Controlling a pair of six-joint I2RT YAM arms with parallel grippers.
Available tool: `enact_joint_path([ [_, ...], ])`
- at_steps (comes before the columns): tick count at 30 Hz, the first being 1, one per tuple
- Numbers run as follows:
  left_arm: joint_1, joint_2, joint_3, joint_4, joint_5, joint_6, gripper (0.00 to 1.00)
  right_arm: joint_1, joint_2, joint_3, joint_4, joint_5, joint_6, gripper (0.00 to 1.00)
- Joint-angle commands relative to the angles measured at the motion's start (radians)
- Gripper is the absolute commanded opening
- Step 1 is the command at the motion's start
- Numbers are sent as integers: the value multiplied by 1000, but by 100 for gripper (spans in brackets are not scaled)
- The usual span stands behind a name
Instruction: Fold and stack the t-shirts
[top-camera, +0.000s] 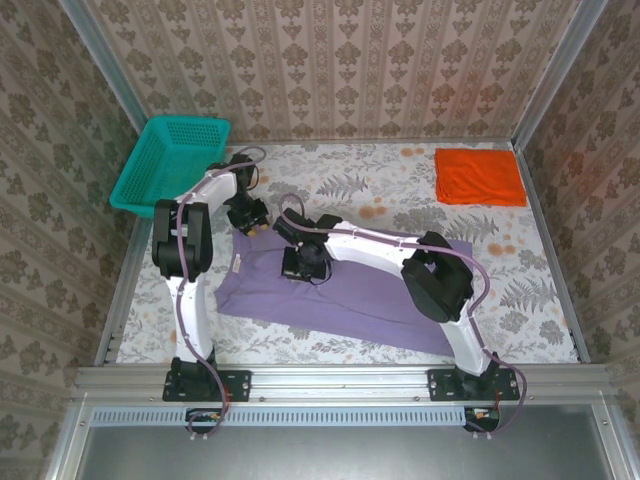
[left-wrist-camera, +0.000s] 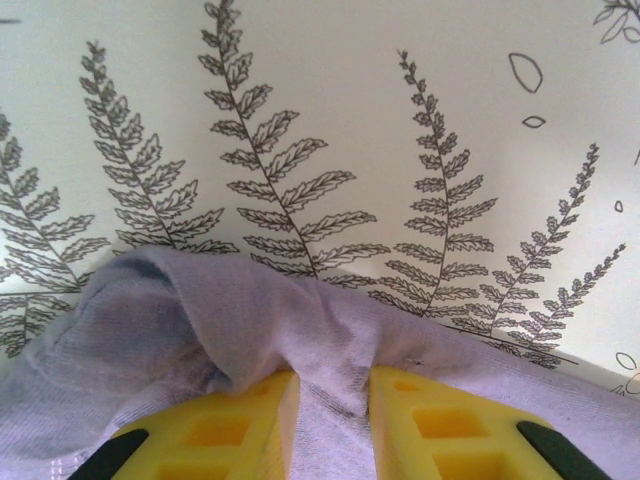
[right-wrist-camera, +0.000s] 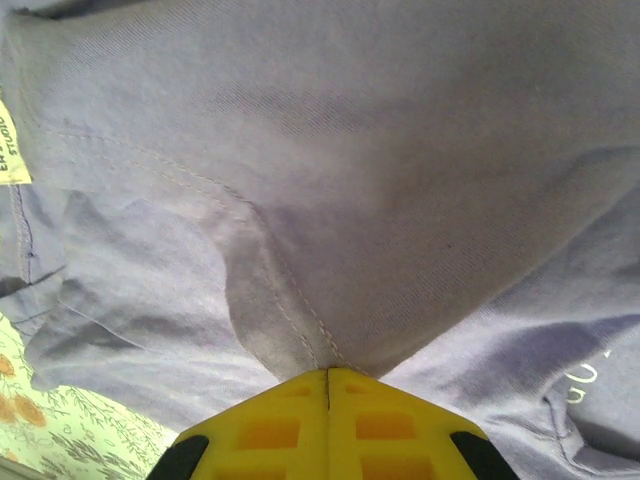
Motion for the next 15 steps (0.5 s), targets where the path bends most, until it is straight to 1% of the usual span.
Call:
enact_joint_path([
  [1, 18, 39, 2, -7, -33, -5, 26, 1, -75, -43, 8, -51, -27, 0],
  [7, 18, 31, 4, -8, -34, 1, 26, -6, -155, -145, 48, -106, -29, 0],
  [12, 18, 34, 9, -8, -34, 7, 26, -11, -175, -209, 62, -156, -35, 0],
  [15, 18, 34, 11, -12, -33, 14, 27, -15, -188, -248, 71, -164, -37, 0],
])
